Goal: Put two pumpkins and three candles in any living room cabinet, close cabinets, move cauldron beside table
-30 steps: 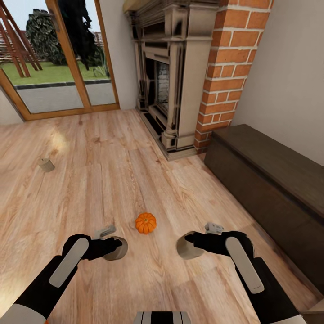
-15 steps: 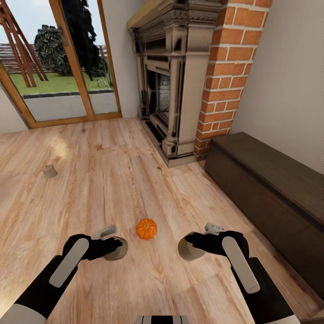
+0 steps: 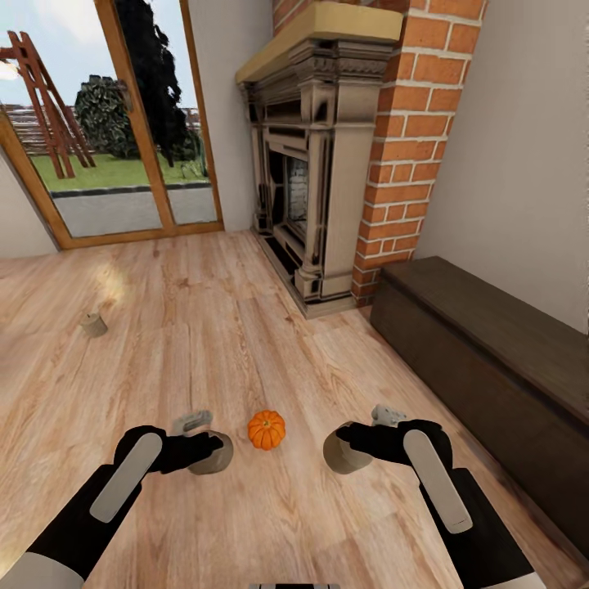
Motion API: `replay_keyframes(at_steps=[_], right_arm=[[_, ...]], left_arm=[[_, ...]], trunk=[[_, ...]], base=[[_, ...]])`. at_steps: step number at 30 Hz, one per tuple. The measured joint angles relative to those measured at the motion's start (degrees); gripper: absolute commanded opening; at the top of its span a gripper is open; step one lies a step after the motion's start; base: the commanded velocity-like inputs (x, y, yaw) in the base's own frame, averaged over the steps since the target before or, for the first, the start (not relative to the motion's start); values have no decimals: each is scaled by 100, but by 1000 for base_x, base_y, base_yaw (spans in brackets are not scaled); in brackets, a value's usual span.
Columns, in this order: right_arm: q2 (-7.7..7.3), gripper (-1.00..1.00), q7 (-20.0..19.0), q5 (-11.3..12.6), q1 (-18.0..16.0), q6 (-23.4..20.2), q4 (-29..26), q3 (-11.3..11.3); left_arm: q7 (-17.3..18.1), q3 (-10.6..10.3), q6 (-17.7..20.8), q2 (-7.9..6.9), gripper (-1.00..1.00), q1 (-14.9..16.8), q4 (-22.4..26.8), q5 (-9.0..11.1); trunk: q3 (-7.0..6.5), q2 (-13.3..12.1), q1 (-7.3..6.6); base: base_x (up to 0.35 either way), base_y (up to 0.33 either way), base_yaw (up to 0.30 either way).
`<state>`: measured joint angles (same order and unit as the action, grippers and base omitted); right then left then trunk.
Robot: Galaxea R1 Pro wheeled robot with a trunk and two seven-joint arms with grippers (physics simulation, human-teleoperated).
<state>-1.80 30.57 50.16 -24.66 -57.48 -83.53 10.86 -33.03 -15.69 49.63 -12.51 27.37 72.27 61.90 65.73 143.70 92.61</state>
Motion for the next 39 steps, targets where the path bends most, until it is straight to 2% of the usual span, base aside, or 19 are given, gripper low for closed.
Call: replay_keyframes(at_steps=[36,39], right_arm=[[0,-100,2,2,0,8,16,-15],[0,-100,1,2,0,9,19,-16]], left_arm=[[0,0,1,0,-100,-2,0,2],[0,0,0,0,-100,-1,0,2]], trunk=[[-798,-48,-93],[-852,-168,-158]], base=[[0,0,0],[0,0,0]])
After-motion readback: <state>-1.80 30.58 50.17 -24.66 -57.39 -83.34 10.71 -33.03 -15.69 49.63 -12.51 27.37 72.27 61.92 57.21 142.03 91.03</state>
